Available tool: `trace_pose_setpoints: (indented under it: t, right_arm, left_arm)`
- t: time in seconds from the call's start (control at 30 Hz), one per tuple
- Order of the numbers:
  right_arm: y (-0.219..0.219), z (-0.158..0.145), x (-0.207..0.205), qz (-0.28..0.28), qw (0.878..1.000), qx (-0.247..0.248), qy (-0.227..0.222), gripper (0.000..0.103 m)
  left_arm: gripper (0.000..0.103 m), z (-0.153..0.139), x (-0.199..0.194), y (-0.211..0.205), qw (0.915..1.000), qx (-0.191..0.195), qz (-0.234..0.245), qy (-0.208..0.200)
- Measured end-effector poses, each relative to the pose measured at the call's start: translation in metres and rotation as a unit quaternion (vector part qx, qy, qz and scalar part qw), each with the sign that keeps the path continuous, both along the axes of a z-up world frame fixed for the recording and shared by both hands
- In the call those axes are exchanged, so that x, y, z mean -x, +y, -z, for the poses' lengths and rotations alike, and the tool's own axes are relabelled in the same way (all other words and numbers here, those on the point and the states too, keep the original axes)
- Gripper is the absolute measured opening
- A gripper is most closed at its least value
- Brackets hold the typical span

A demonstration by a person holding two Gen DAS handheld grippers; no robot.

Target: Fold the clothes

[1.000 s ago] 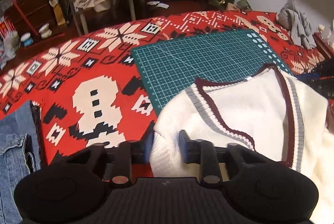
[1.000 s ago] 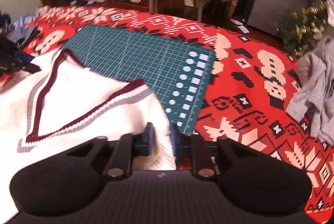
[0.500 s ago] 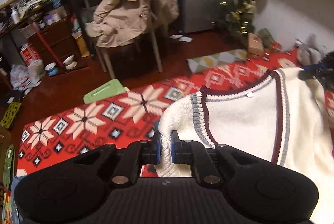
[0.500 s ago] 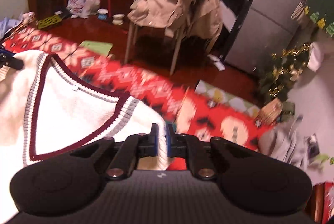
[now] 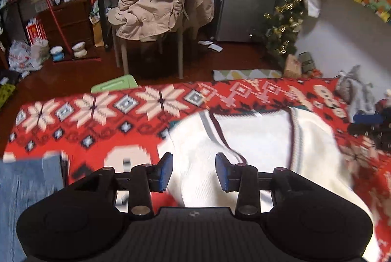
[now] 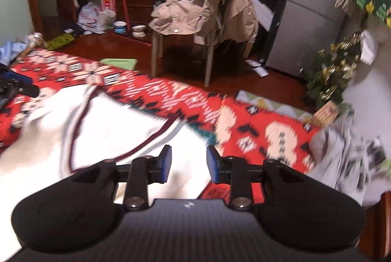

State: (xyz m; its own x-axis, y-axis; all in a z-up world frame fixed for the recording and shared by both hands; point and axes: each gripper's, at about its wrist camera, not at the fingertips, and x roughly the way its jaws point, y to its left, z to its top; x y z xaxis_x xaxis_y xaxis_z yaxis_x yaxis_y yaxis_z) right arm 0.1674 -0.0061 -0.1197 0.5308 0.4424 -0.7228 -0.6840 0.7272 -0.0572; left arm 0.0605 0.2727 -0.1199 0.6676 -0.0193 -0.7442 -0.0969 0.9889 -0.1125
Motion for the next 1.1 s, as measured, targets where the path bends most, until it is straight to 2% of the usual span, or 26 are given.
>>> trace_pose_setpoints:
  t: [0.07,0.17,0.23,0.3,0.47,0.57,0.63,0.77,0.83,0.9,0.97,1.0,1.1]
  right_arm:
    - [-0.016,-0.001,0.024,-0.004,1.0,-0.009,0.012,0.035]
    - [-0.041,0.001,0.062,-0.005,1.0,-0.013,0.028,0.039]
    - [-0.056,0.006,0.088,0.009,0.999,-0.014,0.044,0.047]
    - [-0.071,0.013,0.112,0.021,0.998,-0.014,0.065,0.047]
    - [-0.084,0.035,0.166,-0.001,0.996,0.01,0.087,0.047]
    - [-0.079,0.042,0.189,-0.023,0.995,0.002,0.101,0.047]
    - [-0.071,0.042,0.205,-0.049,0.994,0.004,0.096,0.047]
    - [-0.047,0.044,0.222,-0.086,0.994,0.011,0.073,0.047]
    - [-0.038,0.045,0.223,-0.088,0.994,0.014,0.056,0.053]
    - [-0.033,0.043,0.218,-0.084,0.995,0.003,0.045,0.054]
    - [-0.032,0.036,0.21,-0.082,0.995,-0.023,0.047,0.042]
    - [-0.031,0.033,0.207,-0.081,0.995,-0.036,0.048,0.02]
    - [-0.035,0.011,0.195,-0.069,0.994,-0.072,0.049,0.014]
  left_arm:
    - [0.038,0.0,0.023,-0.002,0.9999,0.015,-0.003,-0.002]
    - [0.038,0.003,0.059,-0.009,0.9998,0.014,-0.01,-0.01]
    - [0.038,0.009,0.083,-0.013,0.9997,0.012,-0.021,-0.009]
    - [0.038,0.018,0.104,-0.016,0.9993,0.021,-0.031,0.0]
    - [0.036,0.039,0.148,-0.033,0.9965,0.059,-0.046,0.037]
    - [0.035,0.047,0.162,-0.052,0.9959,0.066,-0.034,0.051]
    - [0.035,0.051,0.169,-0.064,0.9968,0.054,-0.021,0.055]
    - [0.035,0.058,0.164,-0.082,0.9968,0.049,0.012,0.062]
    - [0.035,0.061,0.157,-0.091,0.996,0.052,0.028,0.068]
    - [0.032,0.062,0.152,-0.1,0.9961,0.045,0.037,0.066]
    - [0.031,0.057,0.147,-0.105,0.9965,0.04,0.043,0.059]
    - [0.03,0.053,0.146,-0.106,0.9969,0.039,0.044,0.053]
    - [0.03,0.035,0.14,-0.102,0.9978,0.048,0.04,0.024]
